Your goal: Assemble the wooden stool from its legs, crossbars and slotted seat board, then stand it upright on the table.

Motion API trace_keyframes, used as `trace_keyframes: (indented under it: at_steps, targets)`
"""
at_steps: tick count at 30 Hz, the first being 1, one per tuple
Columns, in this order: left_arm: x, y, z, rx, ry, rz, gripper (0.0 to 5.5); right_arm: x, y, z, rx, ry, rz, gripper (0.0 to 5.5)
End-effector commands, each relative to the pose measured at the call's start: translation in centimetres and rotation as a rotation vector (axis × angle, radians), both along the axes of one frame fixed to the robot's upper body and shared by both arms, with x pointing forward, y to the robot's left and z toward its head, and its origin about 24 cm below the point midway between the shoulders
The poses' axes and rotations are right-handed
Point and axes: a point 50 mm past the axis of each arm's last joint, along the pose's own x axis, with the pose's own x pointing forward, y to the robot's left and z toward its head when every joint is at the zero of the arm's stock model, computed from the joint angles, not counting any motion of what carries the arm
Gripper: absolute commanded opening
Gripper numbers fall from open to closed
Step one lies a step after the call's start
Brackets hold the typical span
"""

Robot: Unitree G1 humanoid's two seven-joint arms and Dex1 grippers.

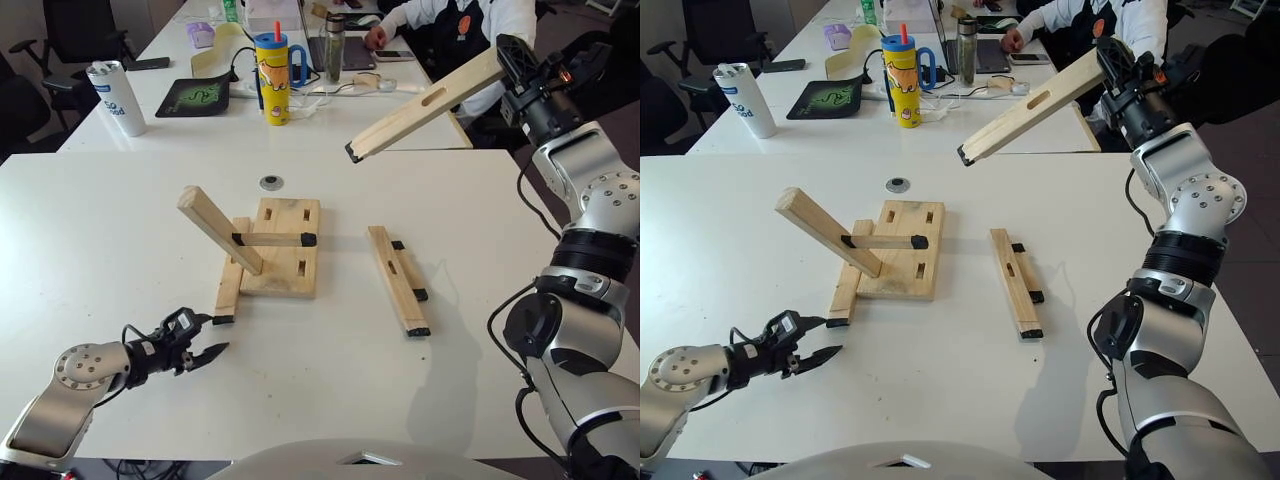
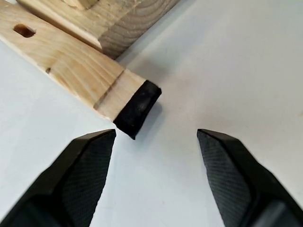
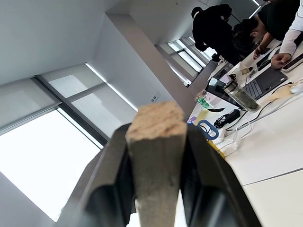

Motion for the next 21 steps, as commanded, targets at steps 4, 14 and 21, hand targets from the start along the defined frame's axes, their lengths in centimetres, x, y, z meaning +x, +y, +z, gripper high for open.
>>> trace_keyframes:
  at_steps: [4, 14, 21]
  targets:
    - [3.6, 0.7, -1.7, 0.16, -0.147, 0.062, 3.19, 0.3, 1.1, 1.0, -0.007, -0.021, 0.05, 1.03]
    - [5.2, -1.1, -0.9, 0.148, -0.235, -0.005, 3.19, 0.8, 1.8, 1.4, -0.013, -0.014, 0.084, 1.03]
    - [4.1, 0.0, 3.5, 0.171, -0.304, 0.012, 3.19, 1.0, 1.7, 1.5, -0.014, -0.021, 0.08, 1.03]
